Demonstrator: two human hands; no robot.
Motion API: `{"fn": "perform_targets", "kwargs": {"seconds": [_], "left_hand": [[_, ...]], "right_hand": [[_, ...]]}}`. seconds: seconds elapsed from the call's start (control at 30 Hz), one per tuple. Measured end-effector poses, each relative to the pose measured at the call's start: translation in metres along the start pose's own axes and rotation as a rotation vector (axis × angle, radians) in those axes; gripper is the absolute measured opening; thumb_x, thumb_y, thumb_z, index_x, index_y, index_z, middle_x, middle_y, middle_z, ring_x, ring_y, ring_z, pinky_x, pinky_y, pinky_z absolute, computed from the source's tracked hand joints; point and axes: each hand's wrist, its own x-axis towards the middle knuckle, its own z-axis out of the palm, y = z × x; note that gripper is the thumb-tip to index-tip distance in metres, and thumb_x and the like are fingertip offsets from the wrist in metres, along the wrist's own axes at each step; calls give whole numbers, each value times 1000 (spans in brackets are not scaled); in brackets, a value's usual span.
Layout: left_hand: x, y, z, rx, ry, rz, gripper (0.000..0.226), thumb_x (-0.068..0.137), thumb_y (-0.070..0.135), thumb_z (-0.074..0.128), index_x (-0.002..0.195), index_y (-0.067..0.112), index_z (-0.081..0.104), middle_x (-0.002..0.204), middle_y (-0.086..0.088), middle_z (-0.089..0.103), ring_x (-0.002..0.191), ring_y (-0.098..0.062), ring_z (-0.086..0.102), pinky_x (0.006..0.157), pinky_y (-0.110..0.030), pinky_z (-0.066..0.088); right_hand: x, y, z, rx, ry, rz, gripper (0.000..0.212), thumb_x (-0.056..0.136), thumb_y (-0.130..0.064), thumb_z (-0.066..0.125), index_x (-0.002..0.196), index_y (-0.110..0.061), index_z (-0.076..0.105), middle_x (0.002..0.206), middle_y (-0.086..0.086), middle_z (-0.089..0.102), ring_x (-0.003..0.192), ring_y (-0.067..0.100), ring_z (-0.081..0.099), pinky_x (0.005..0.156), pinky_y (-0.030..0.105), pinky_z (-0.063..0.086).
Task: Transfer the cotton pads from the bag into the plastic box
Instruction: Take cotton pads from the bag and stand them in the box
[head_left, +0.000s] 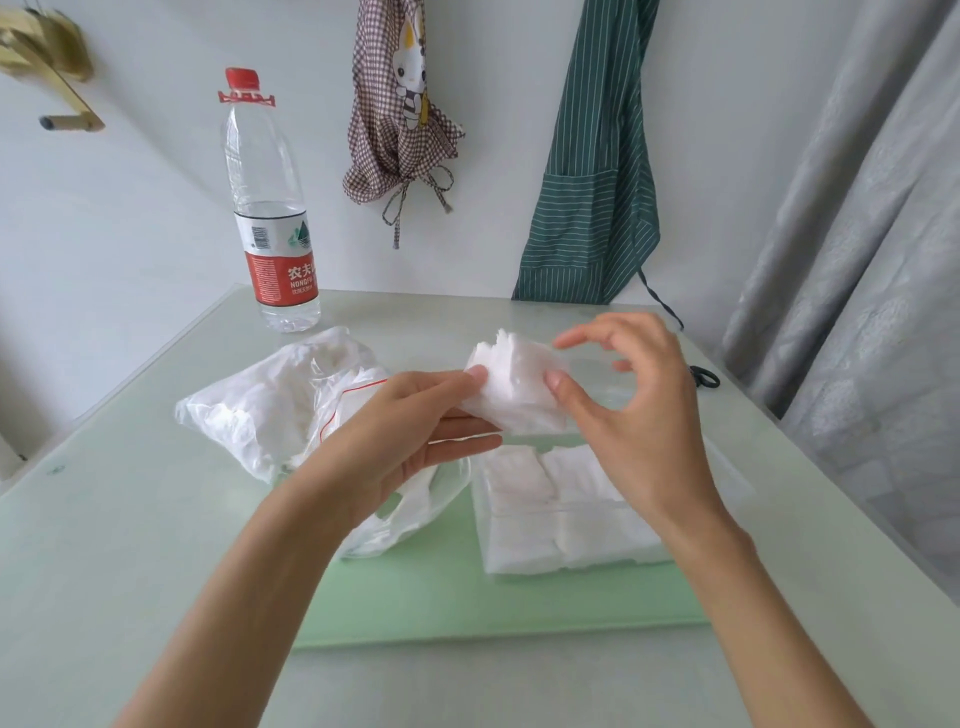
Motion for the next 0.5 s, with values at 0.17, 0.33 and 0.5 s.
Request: {"fn": "perform_targets", "kwargs": {"seconds": [0.17, 0.33, 0.5], "left_hand": [[2, 0, 5, -108, 67, 4, 21, 93, 20, 54, 93, 5, 68, 89, -9, 71, 80, -16, 68, 67, -29, 60], [-1, -2, 5, 90, 19, 65, 26, 96, 23, 48, 93, 12, 71, 94, -3, 74, 89, -8, 69, 67, -25, 59], [-2, -5, 8, 351, 113, 197, 18, 94, 16, 54, 95, 17, 72, 90, 1, 75, 86, -2, 67, 68, -19, 57]], "right_hand": [[-2, -1, 0, 95, -234, -69, 28, 88, -27, 66, 114, -21, 67, 110, -14, 61, 106, 2, 57, 90, 15, 43], [-1, 0, -1, 237, -221, 107, 43, 70, -29, 82, 109, -24, 65, 100, -15, 68, 95, 0, 63, 84, 18, 50], [-4, 1, 2, 285, -330, 189, 54, 66, -36, 82, 116, -28, 62, 103, -14, 68, 97, 1, 63, 83, 16, 50]]}}
